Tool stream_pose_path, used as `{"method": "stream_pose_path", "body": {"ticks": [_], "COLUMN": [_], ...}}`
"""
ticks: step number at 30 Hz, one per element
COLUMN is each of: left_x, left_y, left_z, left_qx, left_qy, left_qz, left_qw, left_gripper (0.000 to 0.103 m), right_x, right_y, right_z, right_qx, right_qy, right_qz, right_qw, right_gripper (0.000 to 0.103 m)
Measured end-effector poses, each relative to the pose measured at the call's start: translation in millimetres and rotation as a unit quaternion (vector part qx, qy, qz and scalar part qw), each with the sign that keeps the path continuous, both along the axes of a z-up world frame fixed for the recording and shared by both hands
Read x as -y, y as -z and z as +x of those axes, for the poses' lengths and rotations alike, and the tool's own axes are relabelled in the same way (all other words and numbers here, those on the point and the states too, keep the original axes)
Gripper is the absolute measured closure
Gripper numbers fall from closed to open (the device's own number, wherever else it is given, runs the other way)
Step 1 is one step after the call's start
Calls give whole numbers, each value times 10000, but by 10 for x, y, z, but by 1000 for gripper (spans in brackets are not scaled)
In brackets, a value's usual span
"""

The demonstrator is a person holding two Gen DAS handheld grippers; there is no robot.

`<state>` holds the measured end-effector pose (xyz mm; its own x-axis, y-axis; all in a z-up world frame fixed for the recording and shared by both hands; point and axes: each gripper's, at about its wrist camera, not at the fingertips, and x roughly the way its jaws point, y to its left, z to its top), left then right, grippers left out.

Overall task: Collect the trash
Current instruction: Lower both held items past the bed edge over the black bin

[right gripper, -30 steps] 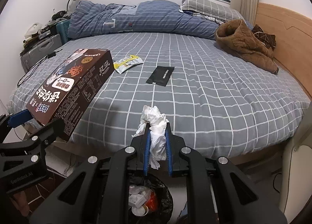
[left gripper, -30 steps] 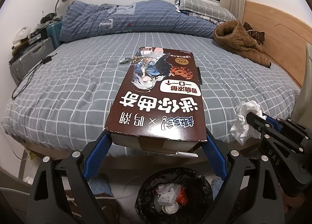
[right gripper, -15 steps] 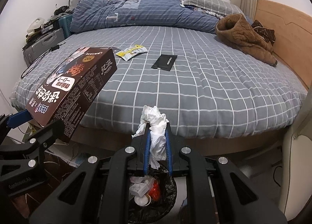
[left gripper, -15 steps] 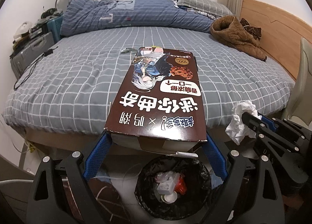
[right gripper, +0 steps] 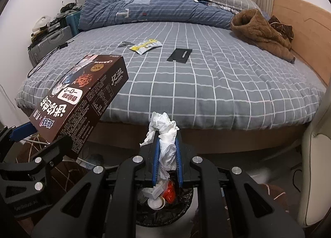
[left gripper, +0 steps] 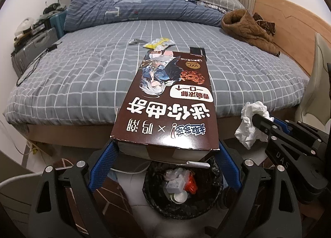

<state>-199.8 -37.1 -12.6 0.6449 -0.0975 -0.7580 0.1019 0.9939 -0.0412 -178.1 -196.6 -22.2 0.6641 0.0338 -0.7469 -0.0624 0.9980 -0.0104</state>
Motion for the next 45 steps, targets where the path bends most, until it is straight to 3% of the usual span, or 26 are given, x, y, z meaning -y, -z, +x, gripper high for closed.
{"method": "stream_pose_path", "body": {"ticks": [20, 35, 45], "left_x": [53, 161, 312], "left_y": [449, 974, 1324], "left_z": [-164, 100, 342], "left_qx": [-727, -1351, -1805], "left_qy": [95, 351, 455], "left_qz": [38, -111, 9], "left_qw": [9973, 9901, 9825], "left_gripper": [15, 15, 15], "right_x": [68, 145, 344], "right_y": [514, 921, 1155], "right_z": [-215, 14, 160], "right_qx": [-811, -1257, -1562], "right_qy": [114, 268, 386], "right_qz": [211, 29, -47], "right_qw": [9964, 9917, 9870], "right_gripper": [90, 90, 90]}}
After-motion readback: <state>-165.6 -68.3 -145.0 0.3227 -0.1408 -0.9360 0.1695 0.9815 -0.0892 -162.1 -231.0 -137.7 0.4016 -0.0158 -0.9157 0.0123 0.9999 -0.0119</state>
